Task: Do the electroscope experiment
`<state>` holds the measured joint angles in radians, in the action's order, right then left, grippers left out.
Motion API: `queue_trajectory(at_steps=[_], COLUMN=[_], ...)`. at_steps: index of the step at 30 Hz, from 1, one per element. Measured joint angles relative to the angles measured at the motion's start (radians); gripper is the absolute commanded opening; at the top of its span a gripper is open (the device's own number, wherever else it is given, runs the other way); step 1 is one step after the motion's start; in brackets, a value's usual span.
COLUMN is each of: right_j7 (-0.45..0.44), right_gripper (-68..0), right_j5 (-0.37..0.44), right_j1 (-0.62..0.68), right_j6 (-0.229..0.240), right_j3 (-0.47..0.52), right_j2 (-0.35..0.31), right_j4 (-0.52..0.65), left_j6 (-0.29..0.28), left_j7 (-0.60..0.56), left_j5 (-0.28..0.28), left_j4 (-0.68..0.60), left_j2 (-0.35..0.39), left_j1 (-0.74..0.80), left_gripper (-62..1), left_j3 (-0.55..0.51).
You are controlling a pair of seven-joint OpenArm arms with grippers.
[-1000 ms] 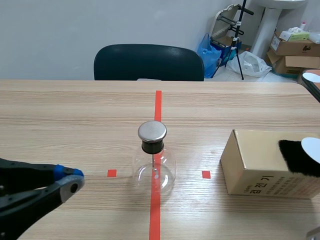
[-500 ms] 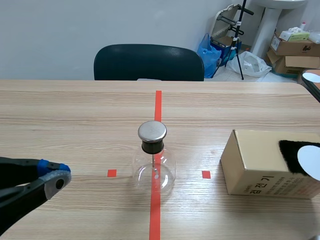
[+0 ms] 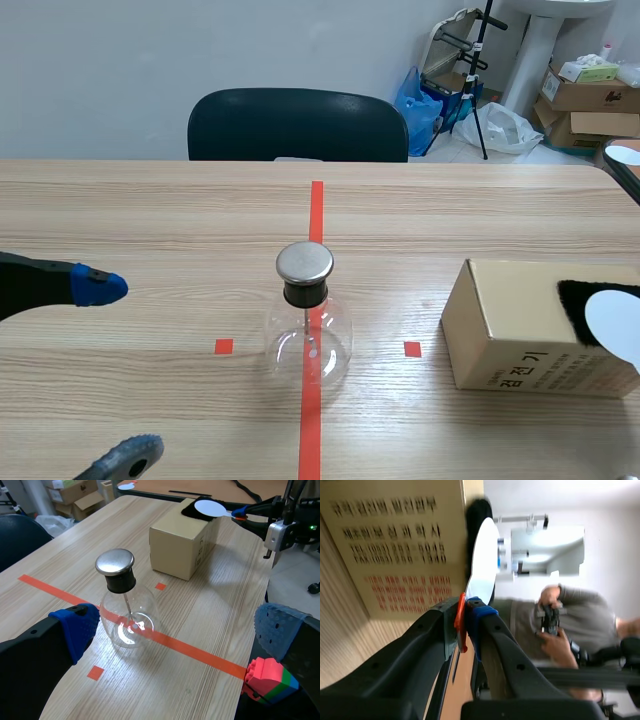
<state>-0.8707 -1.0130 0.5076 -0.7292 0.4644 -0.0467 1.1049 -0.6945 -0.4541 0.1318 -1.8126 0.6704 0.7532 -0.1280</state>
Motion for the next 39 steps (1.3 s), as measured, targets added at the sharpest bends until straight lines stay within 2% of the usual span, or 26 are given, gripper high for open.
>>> queue_trajectory(at_steps=[2,3,4,6,7,8,11,12,13,15,16,17,20,21,24,25,26,28,29,30,32,33,34,37,38,39], right_j7=[0.116,0.139,0.116,-0.016,-0.052,-0.036,0.168,0.185,0.135,-0.030,-0.064,-0.041,0.171,0.177,-0.040,-0.050,-0.018,0.126,0.163,0.133,-0.038,-0.091,-0.085,0.116,0.130,0.086], right_gripper=[-66.5,-66.5,-66.5,-66.5,-66.5,-66.5,-66.5,-66.5,-66.5,-66.5,-66.5,-66.5,-66.5,-66.5,-66.5,-66.5,-66.5,-66.5,-66.5,-66.5,-66.5,-66.5,-66.5,-66.5,-66.5,-66.5], right_j5=[0.008,0.007,-0.001,-0.048,-0.052,-0.053,-0.035,-0.029,-0.035,-0.058,-0.064,-0.065,-0.053,-0.060,-0.098,-0.095,-0.072,-0.018,-0.014,-0.017,-0.045,-0.050,-0.051,-0.027,-0.037,-0.058], right_j1=[0.000,0.000,0.000,0.000,0.000,-0.002,-0.006,-0.008,-0.008,-0.008,-0.010,-0.011,-0.011,-0.011,-0.011,-0.011,-0.014,-0.014,-0.013,-0.011,-0.010,-0.011,-0.012,-0.013,-0.012,-0.011], right_j6=[0.000,0.000,0.000,-0.003,-0.005,-0.005,-0.007,-0.003,-0.004,-0.005,-0.004,-0.004,-0.007,-0.007,-0.010,-0.009,-0.008,-0.007,-0.006,0.000,-0.005,-0.004,-0.005,-0.008,-0.005,-0.004], right_j3=[-0.002,-0.001,0.002,0.006,0.003,-0.003,-0.010,-0.005,0.002,0.006,0.002,-0.010,-0.021,-0.013,0.003,-0.002,-0.010,-0.018,-0.016,-0.008,0.001,-0.002,-0.010,-0.021,-0.015,-0.007], right_j2=[0.000,-0.002,-0.005,-0.014,-0.013,-0.009,0.002,-0.001,-0.007,-0.022,-0.023,-0.019,-0.009,-0.014,-0.038,-0.038,-0.030,-0.013,-0.011,-0.015,-0.027,-0.027,-0.023,-0.003,-0.006,-0.012], right_j4=[0.000,0.000,0.000,0.000,0.000,0.001,0.001,0.001,0.001,0.001,0.001,0.001,0.001,0.001,0.001,0.001,0.001,0.001,0.001,0.001,0.001,0.001,0.001,0.001,0.001,0.001], left_j6=[0.000,0.000,0.000,0.000,0.000,0.000,0.000,0.000,0.000,0.000,0.000,0.000,0.000,0.000,0.000,0.000,0.000,0.000,0.000,0.000,0.000,0.000,0.000,0.000,0.000,0.000], left_j7=[0.000,0.000,0.001,0.001,0.002,0.001,0.002,0.005,0.005,0.005,0.005,0.005,0.006,0.008,0.008,0.008,0.008,0.008,0.008,0.006,0.002,0.004,0.004,0.004,0.000,-0.013], left_j5=[0.000,-0.003,-0.013,-0.035,-0.038,-0.037,-0.037,-0.037,-0.037,-0.037,-0.037,-0.037,-0.037,-0.037,-0.036,-0.034,-0.034,-0.034,-0.029,-0.024,-0.016,-0.016,-0.016,-0.003,0.016,0.031], left_j4=[0.000,0.000,0.000,0.000,0.000,0.000,0.000,0.000,0.000,0.000,0.000,0.000,0.000,0.000,0.000,0.000,0.000,0.000,0.000,0.000,0.000,0.000,0.000,0.000,0.000,0.000], left_j2=[0.000,0.000,0.000,0.000,0.000,0.000,0.000,0.000,0.000,0.000,0.000,0.000,0.000,0.000,0.000,0.000,0.000,0.001,0.003,0.007,0.018,0.017,0.017,0.017,0.017,0.017], left_j1=[0.000,0.000,0.000,0.000,0.000,0.000,0.000,0.000,0.000,0.000,0.000,0.001,0.001,0.003,0.009,0.014,0.019,0.020,0.020,0.020,0.020,0.020,0.020,0.020,0.020,0.020], left_gripper=[1.4,1.4,1.4,1.4,1.4,1.4,1.4,1.4,1.4,1.4,1.4,1.4,1.4,1.4,1.4,1.4,1.4,1.4,1.4,1.4,1.4,1.4,1.4,1.4,1.4,1.4], left_j3=[0.000,0.000,0.000,0.000,0.000,0.000,0.000,0.000,0.000,0.000,0.000,0.000,0.000,0.000,0.000,0.000,0.000,0.000,0.000,0.000,0.000,0.000,0.000,0.000,0.000,0.000])
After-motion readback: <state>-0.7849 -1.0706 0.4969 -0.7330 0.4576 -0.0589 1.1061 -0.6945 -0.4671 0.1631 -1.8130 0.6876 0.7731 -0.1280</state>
